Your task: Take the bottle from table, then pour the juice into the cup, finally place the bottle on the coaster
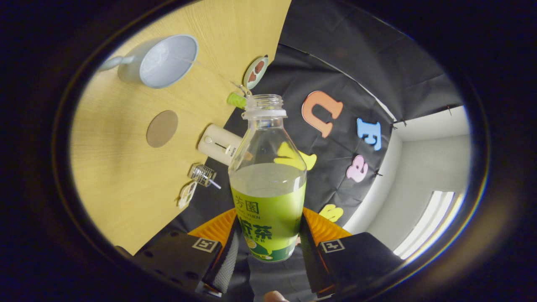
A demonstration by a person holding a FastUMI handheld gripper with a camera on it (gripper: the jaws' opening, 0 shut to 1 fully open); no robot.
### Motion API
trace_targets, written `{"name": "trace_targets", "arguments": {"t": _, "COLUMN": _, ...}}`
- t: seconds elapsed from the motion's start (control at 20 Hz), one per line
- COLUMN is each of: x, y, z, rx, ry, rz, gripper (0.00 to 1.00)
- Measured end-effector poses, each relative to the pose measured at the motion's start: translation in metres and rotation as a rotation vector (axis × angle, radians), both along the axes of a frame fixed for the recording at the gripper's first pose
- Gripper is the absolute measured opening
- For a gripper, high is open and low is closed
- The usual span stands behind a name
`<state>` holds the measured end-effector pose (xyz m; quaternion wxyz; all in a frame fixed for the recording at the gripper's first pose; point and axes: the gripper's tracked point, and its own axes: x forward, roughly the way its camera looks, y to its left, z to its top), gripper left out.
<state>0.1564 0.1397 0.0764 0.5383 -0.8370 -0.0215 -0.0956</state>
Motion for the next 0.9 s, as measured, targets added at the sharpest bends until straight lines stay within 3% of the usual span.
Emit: {"name": "trace_targets", "arguments": {"t": 0.9, "x": -0.002, "y": 0.009, "z": 0.019, "rx": -0.081, "ry": -0.049, "rz": 0.025, "gripper": 0.74}}
